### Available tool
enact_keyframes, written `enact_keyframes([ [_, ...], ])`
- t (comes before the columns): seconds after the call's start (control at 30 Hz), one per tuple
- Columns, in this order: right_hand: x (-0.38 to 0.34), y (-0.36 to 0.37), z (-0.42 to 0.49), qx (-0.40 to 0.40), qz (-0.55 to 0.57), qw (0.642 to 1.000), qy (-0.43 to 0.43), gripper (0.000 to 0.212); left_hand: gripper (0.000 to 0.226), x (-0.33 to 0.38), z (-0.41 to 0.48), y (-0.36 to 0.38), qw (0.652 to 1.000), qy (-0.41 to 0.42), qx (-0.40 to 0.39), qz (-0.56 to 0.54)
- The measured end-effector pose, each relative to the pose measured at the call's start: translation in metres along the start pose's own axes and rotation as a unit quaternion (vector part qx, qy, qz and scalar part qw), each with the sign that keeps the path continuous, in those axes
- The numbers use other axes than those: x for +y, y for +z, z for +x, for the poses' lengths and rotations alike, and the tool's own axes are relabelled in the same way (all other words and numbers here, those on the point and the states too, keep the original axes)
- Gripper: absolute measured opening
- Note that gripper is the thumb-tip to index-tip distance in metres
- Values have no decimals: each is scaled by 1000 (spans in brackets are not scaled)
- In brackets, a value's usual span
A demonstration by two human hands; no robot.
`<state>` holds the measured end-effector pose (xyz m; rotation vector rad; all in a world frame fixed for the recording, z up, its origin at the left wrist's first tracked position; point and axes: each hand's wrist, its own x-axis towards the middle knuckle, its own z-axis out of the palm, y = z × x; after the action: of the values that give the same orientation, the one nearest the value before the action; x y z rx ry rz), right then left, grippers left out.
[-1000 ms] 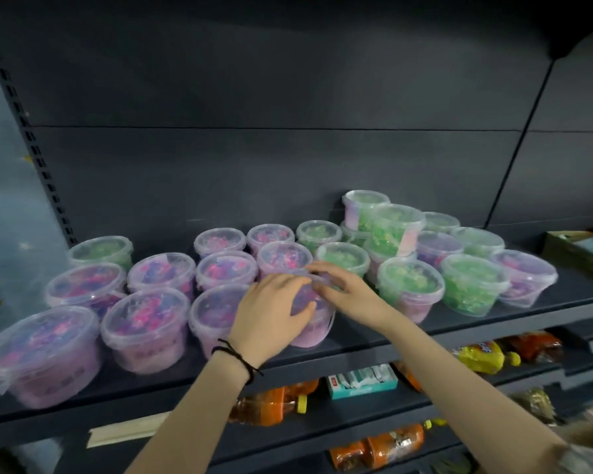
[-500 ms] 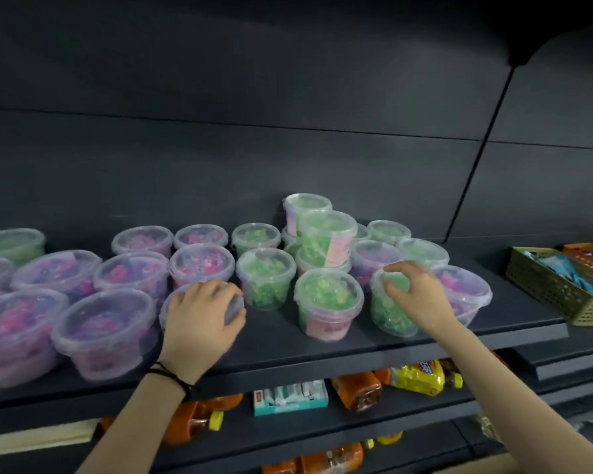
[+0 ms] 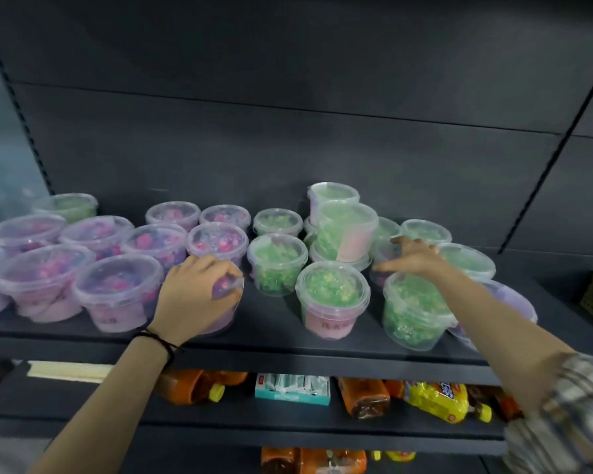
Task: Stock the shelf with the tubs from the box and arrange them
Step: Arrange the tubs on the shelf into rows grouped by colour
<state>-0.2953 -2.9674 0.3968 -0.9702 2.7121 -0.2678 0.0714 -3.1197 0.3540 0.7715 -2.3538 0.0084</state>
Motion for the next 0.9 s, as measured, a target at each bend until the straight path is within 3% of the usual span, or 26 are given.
enact_keyframes([
  [0.17,1,0,-8,31,9,999,8,111,35,-2,1,-1,1000,-5,-18,-5],
  [0.4,-1,-24,-31,144,128,981,19,91,33,-4,3,-2,999,-6,-30,-16],
  [0.53,-4,-59,-55,176,241,953,-55,88,34,-8,4,-2,999,-5,-45,-19],
  [0.73,-47,-92,-109,195,261,933,-153,80,40,-6,6,-6,996,-3,-75,-38],
  [0.8,-70,-92,-130,169,262,931,-193,76,45,-7,8,-11,989,-12,-113,-90],
  [0.9,-116,-78,-158,109,263,922,-263,66,61,-1,8,-29,974,-19,-66,-218],
])
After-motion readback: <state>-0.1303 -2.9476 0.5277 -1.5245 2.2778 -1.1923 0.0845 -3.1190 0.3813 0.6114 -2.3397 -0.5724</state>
